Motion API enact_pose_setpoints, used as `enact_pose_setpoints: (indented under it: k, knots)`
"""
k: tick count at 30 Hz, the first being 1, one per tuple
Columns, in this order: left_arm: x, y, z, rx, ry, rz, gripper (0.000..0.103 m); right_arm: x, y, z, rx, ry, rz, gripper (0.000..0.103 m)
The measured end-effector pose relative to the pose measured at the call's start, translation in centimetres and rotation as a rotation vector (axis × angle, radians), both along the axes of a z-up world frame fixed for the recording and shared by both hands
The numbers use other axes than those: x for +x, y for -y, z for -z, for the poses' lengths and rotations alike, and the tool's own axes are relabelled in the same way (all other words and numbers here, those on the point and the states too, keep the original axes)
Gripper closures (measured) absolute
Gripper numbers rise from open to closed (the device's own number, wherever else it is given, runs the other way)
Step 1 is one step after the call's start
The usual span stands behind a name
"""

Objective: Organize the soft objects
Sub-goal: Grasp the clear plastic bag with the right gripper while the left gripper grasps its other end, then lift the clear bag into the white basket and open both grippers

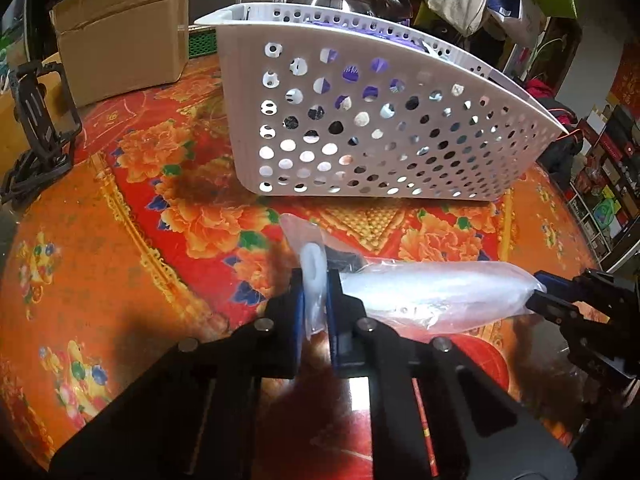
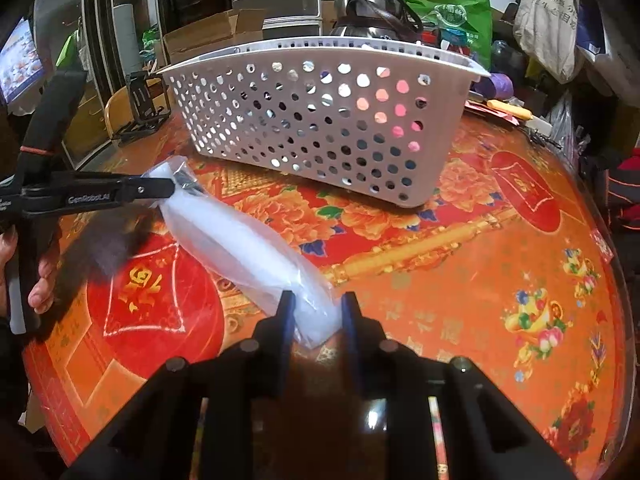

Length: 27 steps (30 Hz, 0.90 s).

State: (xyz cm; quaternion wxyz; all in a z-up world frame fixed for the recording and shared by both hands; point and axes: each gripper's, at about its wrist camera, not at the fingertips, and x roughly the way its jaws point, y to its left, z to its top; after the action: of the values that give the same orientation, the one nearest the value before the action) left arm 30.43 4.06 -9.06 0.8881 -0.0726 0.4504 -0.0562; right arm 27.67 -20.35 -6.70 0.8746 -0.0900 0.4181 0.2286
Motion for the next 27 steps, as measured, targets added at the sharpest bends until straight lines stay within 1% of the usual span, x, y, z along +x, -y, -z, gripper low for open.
enact_pose_setpoints:
  k: [6,10,14,19,24,27]
  knots:
    - [-0.8,-0.1,-0.5,-0.004,0.022,0.006,0.096,0.1,0.1,-0.2,0.001,0.015,0.012,0.085]
    - [-1.3,-0.2,-1.0,-0.007,0.037,0.01,0.096,-0.1,0.2,-0.8,0.016,0.034,0.018,0.088]
    - [-2.4,-0.2,-2.3,-0.014,0.073,0.012,0.097,-0.4,0.3,-1.7,0.025,0.061,0.022,0.09]
    - [-3.4,-0.1,-3.6,-0.023,0.098,0.014,0.097,-0.8,0.5,-2.5,0.036,0.085,0.027,0.092]
    - [-5.0,-0.2,-6.5,-0.038,0.147,0.014,0.097,-1.5,0.7,-4.1,0.056,0.11,0.024,0.092]
    - [-5.8,-0.3,-8.5,-0.039,0.182,0.017,0.097,-2.0,0.6,-6.1,0.065,0.149,0.022,0.092]
